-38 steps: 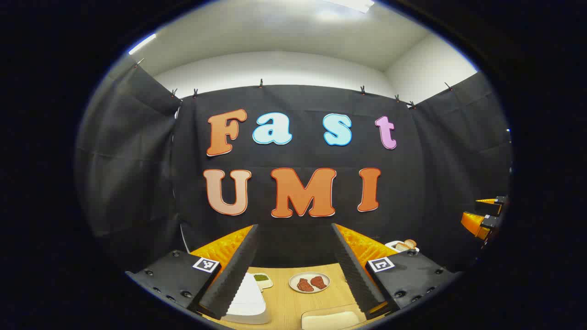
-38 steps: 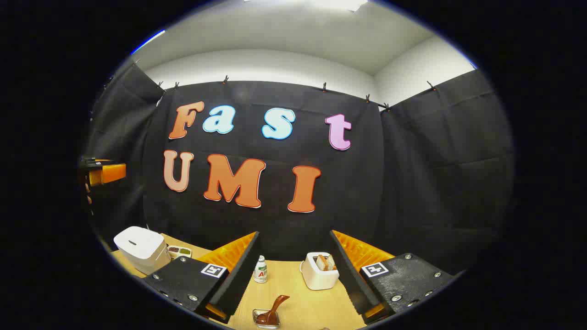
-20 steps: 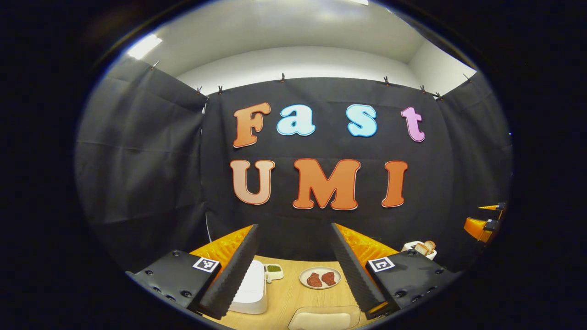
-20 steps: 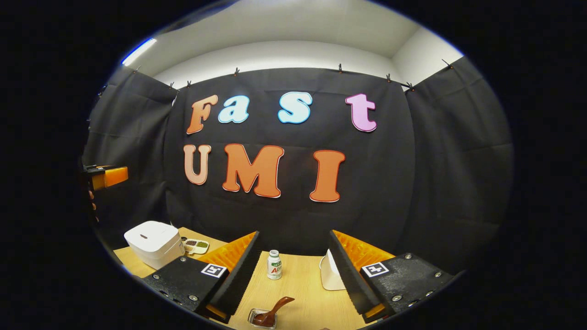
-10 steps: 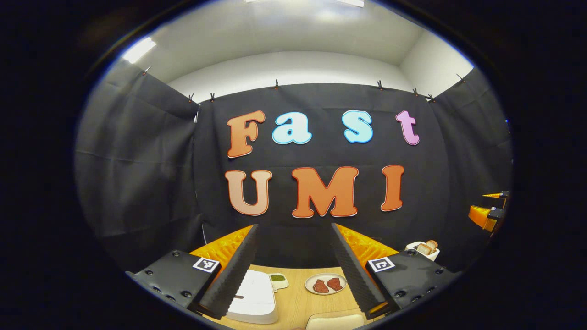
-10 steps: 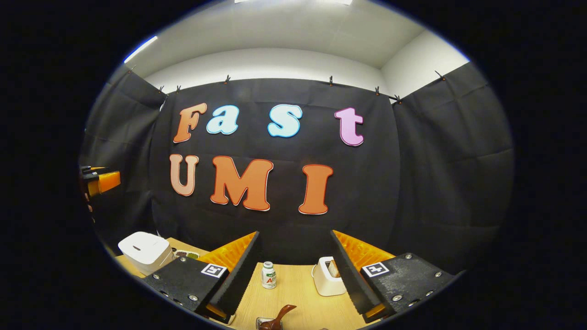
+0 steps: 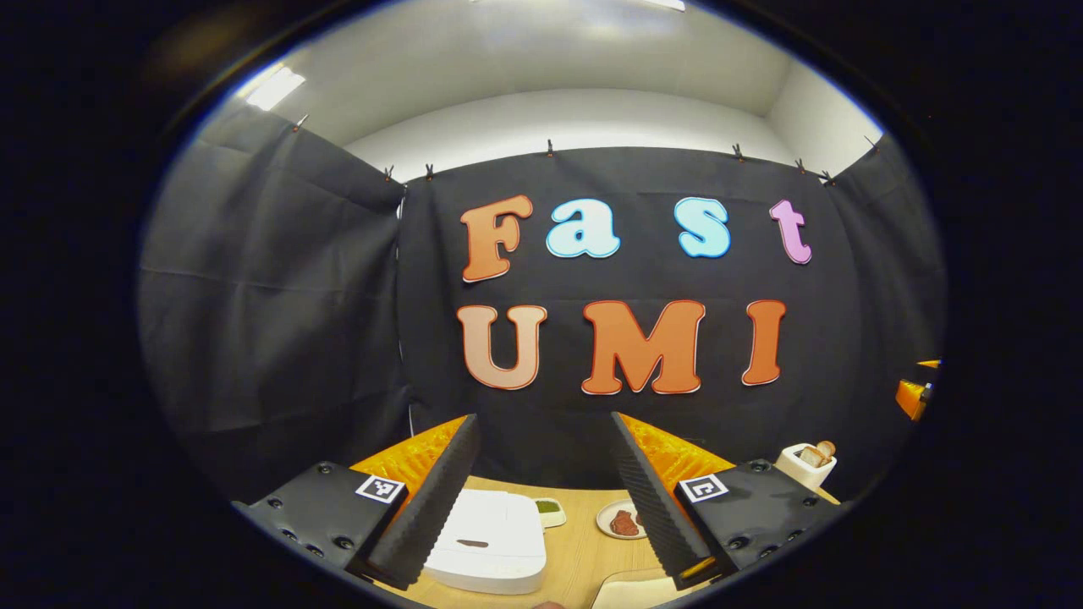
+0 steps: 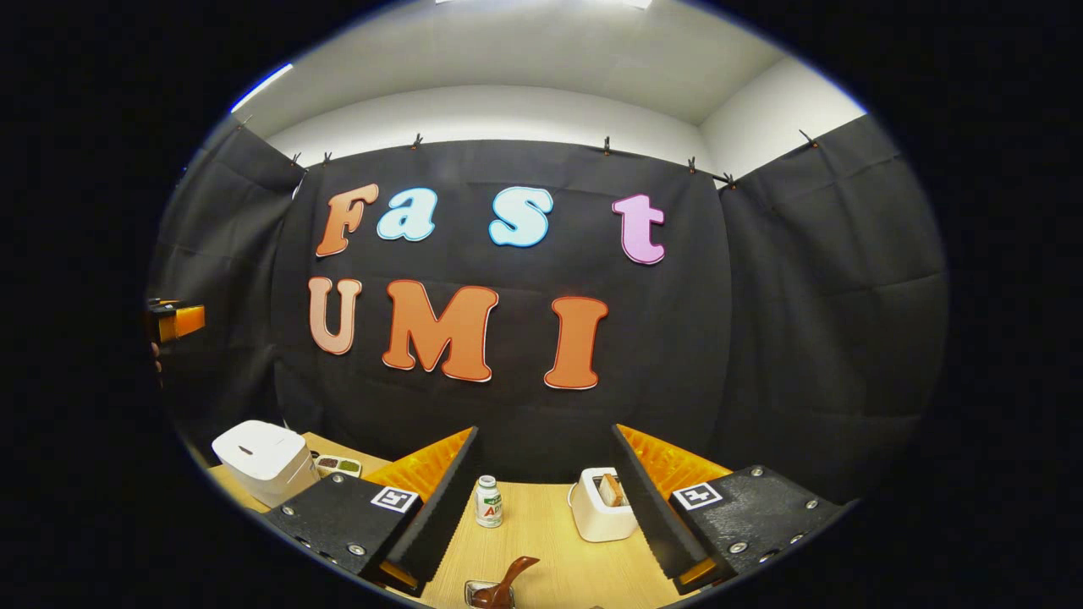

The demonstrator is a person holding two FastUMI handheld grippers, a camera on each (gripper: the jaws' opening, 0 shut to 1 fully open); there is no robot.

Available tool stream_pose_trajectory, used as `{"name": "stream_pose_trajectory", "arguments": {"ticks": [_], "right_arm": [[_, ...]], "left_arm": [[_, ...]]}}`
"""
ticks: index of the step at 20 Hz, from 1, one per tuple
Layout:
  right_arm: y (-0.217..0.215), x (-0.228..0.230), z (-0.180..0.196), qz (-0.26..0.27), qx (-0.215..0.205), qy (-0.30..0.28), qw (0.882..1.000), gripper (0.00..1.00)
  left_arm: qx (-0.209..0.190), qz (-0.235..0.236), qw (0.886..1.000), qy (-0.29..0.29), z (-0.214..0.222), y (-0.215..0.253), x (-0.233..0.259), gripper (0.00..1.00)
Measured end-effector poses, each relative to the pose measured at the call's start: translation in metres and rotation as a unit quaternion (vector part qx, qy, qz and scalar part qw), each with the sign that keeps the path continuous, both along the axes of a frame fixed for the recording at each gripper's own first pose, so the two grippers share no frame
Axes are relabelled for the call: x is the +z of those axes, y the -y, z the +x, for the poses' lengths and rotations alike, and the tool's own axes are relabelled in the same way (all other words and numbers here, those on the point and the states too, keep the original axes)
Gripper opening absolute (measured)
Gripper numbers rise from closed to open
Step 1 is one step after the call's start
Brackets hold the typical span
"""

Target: Close the left gripper, press the button to open the rice cooker; take a wooden spoon from the chopstick holder with the right hand, scoop a spoonful of rice and pour it into the rice cooker, then put the wooden spoon back into the chopstick holder.

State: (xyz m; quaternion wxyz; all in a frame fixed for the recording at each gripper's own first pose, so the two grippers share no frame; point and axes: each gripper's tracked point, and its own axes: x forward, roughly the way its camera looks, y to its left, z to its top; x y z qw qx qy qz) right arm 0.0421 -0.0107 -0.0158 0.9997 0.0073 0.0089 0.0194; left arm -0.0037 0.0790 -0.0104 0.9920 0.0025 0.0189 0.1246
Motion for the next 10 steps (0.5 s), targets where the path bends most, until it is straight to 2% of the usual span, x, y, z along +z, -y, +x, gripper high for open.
{"name": "stream_pose_trajectory", "arguments": {"ticks": [2, 4, 5, 7, 9, 10], "right_arm": [[0.000, -0.002, -0.001, 0.002, 0.001, -0.001, 1.000, 0.97], [0.003, -0.006, -0.003, 0.002, -0.001, -0.002, 1.000, 0.94], [0.006, -0.008, -0.003, 0.001, -0.004, -0.004, 1.000, 0.97], [0.007, -0.010, -0.005, 0.002, -0.006, -0.007, 1.000, 0.94], [0.008, -0.011, -0.005, 0.003, -0.008, -0.005, 1.000, 0.97], [0.008, -0.011, -0.005, 0.003, -0.009, -0.003, 1.000, 0.97]], "left_arm": [[0.012, -0.002, 1.000, -0.013, 0.000, -0.012, -0.008, 1.00], [0.015, 0.000, 1.000, -0.023, 0.001, -0.020, -0.014, 1.00], [0.017, 0.002, 1.000, -0.026, 0.001, -0.024, -0.016, 1.00], [0.021, 0.000, 0.999, -0.028, 0.002, -0.026, -0.020, 0.87], [0.018, 0.000, 0.999, -0.028, 0.008, -0.026, -0.022, 0.87], [0.017, -0.003, 0.999, -0.027, 0.011, -0.025, -0.024, 0.78]]}}
